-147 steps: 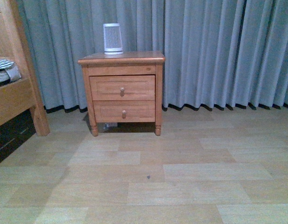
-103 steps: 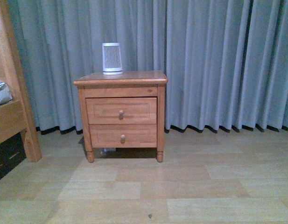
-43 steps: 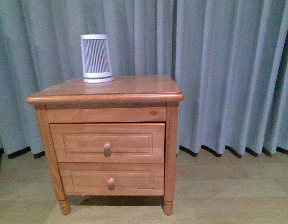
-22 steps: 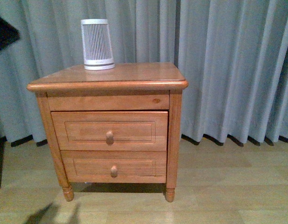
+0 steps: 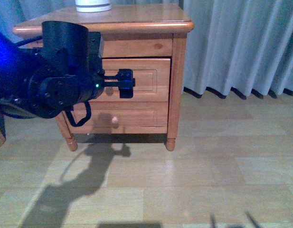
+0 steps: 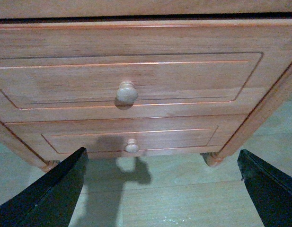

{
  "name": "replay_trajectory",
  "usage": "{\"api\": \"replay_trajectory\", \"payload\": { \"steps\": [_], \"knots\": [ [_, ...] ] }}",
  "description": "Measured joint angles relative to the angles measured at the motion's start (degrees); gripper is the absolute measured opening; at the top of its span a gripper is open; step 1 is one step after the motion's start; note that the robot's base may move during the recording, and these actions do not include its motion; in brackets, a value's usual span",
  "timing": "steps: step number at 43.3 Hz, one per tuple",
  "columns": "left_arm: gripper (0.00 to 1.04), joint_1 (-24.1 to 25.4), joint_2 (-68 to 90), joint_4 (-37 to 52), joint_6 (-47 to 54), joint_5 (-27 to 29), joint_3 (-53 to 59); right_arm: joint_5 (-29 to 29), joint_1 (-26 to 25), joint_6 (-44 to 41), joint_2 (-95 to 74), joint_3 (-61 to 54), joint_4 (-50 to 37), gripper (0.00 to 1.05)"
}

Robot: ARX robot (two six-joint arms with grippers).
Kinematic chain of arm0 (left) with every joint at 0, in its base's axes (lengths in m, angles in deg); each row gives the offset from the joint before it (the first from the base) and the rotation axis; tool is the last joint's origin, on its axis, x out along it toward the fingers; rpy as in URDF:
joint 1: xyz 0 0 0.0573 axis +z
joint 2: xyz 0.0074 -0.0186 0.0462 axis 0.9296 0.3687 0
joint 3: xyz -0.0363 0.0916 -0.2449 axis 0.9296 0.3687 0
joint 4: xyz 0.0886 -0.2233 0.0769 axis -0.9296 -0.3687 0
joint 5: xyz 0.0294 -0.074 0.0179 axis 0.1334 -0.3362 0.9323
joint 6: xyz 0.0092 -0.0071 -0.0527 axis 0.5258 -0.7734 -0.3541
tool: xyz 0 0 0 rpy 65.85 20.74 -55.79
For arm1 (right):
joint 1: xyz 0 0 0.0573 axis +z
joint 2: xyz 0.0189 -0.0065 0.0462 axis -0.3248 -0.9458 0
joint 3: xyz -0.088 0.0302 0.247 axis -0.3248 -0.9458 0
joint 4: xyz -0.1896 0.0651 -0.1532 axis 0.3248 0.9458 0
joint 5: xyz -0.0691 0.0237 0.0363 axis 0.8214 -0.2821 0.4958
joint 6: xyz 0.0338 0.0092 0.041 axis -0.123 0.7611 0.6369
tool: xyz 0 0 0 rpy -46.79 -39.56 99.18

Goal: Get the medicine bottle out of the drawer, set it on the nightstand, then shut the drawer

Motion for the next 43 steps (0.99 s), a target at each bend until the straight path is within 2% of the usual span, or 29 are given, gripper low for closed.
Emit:
{"api": "replay_trajectory", "payload": {
  "steps": [5,11,15,25,43],
  "knots": [
    [0.98,0.0,8.4,-2.7,-0.4,1.1,-11.4,0.0,0.0,0.0,0.0,0.0,0.0,0.98],
    [0.98,0.6,16.4,-6.0,-0.3,0.0,-23.4,0.0,0.0,0.0,0.0,0.0,0.0,0.98],
    [0.98,1.0,19.6,-7.0,0.0,-0.1,-28.0,0.0,0.0,0.0,0.0,0.0,0.0,0.98],
    [0.98,2.0,24.4,-8.3,-0.2,0.8,-35.3,0.0,0.0,0.0,0.0,0.0,0.0,0.98],
    [0.98,2.2,27.5,-8.5,-0.9,1.2,-39.3,0.0,0.0,0.0,0.0,0.0,0.0,0.98]
  ]
}}
